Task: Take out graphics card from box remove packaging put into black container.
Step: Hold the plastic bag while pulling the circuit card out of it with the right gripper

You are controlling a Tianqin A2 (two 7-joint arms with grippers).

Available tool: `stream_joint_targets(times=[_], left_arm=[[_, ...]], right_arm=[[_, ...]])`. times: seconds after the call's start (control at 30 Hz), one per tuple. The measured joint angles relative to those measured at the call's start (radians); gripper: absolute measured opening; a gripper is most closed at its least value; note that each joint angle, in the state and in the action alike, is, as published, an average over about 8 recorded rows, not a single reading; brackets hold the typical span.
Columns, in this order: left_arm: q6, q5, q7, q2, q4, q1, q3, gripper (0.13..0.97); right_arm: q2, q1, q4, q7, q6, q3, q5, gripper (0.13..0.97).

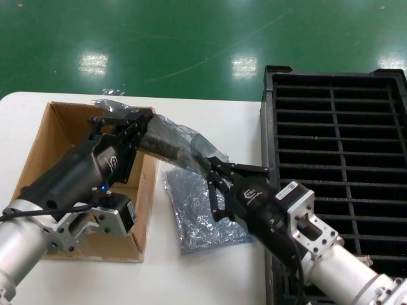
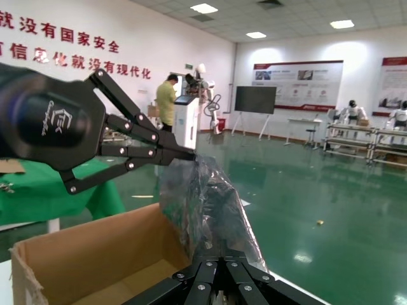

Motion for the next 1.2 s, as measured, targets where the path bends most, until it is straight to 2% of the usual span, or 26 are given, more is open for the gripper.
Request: stream_joint_targets(times=[0.33, 0.67, 1.2], left_arm=[[0.0, 0.0, 0.0, 0.0, 0.0, 0.0, 0.0, 0.139], [0.0, 0.0, 0.0, 0.0, 0.0, 0.0, 0.0, 0.139], [0.0, 0.0, 0.0, 0.0, 0.0, 0.0, 0.0, 0.139]], right_arm=[[-0.001, 0.05, -0.103, 0.104, -0.175, 0.063, -0.065, 0.132], [-0.054, 0.096, -0.225, 0.141, -0.342, 0.131, -0.159, 0.132], [-0.133, 0.04, -0.223, 0.144, -0.416, 0.23, -0.292, 0.151]])
